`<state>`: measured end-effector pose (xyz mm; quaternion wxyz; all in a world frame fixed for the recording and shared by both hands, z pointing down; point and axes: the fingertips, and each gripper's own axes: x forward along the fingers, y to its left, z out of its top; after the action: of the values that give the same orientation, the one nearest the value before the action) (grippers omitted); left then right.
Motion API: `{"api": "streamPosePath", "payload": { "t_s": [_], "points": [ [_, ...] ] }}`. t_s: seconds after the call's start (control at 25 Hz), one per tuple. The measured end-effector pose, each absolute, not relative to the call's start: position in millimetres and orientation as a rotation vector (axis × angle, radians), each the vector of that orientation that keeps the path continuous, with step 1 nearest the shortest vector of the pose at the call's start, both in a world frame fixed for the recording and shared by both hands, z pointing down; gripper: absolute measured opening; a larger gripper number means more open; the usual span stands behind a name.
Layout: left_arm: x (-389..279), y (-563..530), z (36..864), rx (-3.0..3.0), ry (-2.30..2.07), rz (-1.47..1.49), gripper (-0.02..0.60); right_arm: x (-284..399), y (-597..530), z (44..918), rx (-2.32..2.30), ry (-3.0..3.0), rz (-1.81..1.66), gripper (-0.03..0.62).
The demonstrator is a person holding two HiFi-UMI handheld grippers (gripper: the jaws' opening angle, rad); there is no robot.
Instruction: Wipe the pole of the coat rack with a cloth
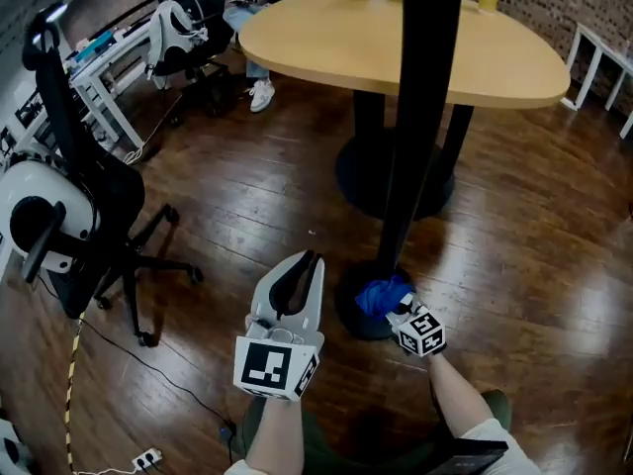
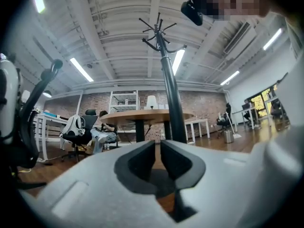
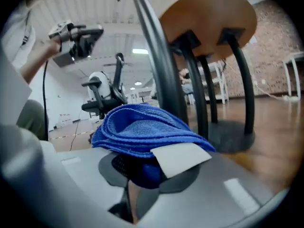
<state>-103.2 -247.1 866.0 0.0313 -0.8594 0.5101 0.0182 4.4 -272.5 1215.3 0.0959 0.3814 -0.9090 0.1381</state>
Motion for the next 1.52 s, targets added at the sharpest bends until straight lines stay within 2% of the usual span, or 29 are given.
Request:
{"api": "streamPosePath", "payload": {
  "t_s": [0.16, 0.28, 0.36, 0.44, 0.52, 0.64, 0.72, 0.84, 0.96, 1.04, 1.16, 1.24, 1.32, 1.52],
  "points": [
    [-119.2, -245.2, 844.4, -2.596, 1.611, 0.124, 0.034, -42.4, -266.5, 927.7, 1.057, -2.931, -0.129, 0.103],
    [-122.2, -241.0, 835.9, -2.575, 1.598, 0.133, 0.034, -52.7, -254.1, 727.4, 1.092, -2.992, -0.471, 0.103],
    [-124.5, -238.9, 832.4, -2.569, 1.595, 0.157, 0.034, -49.1, -255.9, 635.8, 1.155, -3.001, -0.593, 0.103],
    [-127.6, -234.8, 830.9, -2.569, 1.602, 0.173, 0.034, -40.9, -264.1, 590.3, 1.233, -2.982, -0.636, 0.103],
    [-129.5, -229.0, 830.3, -2.574, 1.604, 0.181, 0.034, -33.8, -275.8, 597.1, 1.297, -2.924, -0.613, 0.103],
    [-134.5, -225.5, 831.4, -2.571, 1.616, 0.185, 0.034, -29.5, -289.0, 692.9, 1.352, -2.815, -0.534, 0.103],
    [-140.2, -228.7, 831.0, -2.553, 1.633, 0.198, 0.034, -37.1, -292.8, 813.9, 1.319, -2.759, -0.395, 0.103],
    [-149.8, -229.0, 835.6, -2.542, 1.662, 0.212, 0.034, -55.9, -288.5, 1051.2, 1.231, -2.600, -0.016, 0.103],
    [-151.2, -230.2, 849.2, -2.544, 1.682, 0.161, 0.034, -44.9, -287.9, 1249.6, 1.216, -2.358, 0.219, 0.103],
    [-146.7, -230.8, 855.9, -2.552, 1.676, 0.133, 0.034, -31.0, -286.2, 1332.1, 1.203, -2.247, 0.317, 0.102],
    [-139.2, -229.8, 862.9, -2.577, 1.638, 0.112, 0.034, -24.5, -278.0, 1403.3, 1.202, -2.183, 0.467, 0.102],
    [-138.1, -232.1, 871.2, -2.598, 1.636, 0.105, 0.034, -27.2, -278.9, 1406.4, 1.208, -2.209, 0.474, 0.101],
    [-136.8, -237.8, 878.8, -2.609, 1.643, 0.084, 0.034, -37.3, -291.6, 1342.2, 1.237, -2.338, 0.360, 0.101],
    [-134.4, -260.3, 867.6, -2.620, 1.642, 0.045, 0.034, -45.0, -298.2, 971.4, 1.423, -2.788, -0.102, 0.101]
  ]
}}
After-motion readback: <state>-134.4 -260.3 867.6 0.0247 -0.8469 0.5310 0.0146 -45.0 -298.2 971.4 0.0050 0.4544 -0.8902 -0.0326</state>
